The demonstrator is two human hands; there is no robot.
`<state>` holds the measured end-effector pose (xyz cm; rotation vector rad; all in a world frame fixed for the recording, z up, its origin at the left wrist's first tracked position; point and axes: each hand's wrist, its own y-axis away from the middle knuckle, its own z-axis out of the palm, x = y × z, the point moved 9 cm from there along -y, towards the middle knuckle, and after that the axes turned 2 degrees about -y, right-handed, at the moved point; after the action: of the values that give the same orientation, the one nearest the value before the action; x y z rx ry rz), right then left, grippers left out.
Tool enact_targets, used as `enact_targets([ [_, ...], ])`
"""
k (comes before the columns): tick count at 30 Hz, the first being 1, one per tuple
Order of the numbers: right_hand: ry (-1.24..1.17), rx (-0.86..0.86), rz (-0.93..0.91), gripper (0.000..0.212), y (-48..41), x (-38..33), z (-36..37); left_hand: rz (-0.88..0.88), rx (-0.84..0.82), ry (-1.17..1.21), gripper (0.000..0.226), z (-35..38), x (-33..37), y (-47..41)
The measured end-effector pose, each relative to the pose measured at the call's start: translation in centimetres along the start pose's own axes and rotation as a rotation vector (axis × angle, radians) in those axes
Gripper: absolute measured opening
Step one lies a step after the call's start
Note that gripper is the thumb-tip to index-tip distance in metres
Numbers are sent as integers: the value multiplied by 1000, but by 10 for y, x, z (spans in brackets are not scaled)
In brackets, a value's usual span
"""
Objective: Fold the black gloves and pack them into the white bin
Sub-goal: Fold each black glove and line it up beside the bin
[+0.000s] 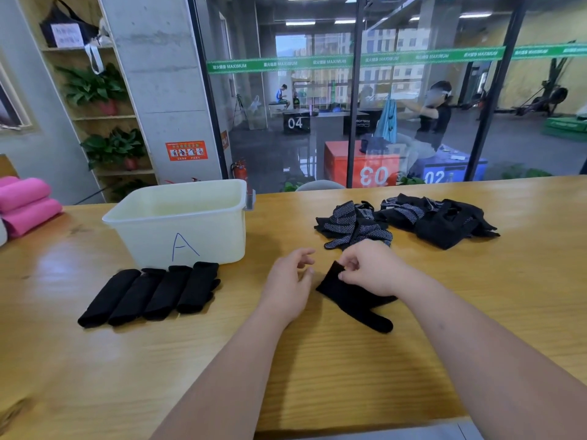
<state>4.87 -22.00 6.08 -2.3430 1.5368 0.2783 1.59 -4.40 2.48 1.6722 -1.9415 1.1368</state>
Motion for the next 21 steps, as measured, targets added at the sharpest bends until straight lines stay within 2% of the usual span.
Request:
enact_targets([
  [4, -99, 232, 23, 13, -3, 6, -58, -18, 10, 16, 36, -4, 2, 1],
  [8, -478, 550, 15, 8, 7, 12, -119, -59, 29, 36, 36, -10, 0, 2],
  [10, -567, 623, -29, 13, 16, 10, -129, -62, 39, 45, 35, -11, -1, 2],
  [13, -534, 560, -95, 16, 32, 5, -110, -37, 51, 36, 34, -10, -1, 1],
  [15, -403, 397, -142, 16, 38, 8, -70, -24, 53, 20, 33, -7, -2, -1],
  [17, -281, 183, -177, 2, 49, 9, -20, -4, 53, -10, 31, -4, -3, -3],
  [19, -280, 135, -195, 26, 60, 11, 3, 34, 48, -58, 29, -2, -1, -4],
  [21, -326, 195, -160, 35, 64, 18, 1, 66, 26, -120, 28, 1, 2, -3],
])
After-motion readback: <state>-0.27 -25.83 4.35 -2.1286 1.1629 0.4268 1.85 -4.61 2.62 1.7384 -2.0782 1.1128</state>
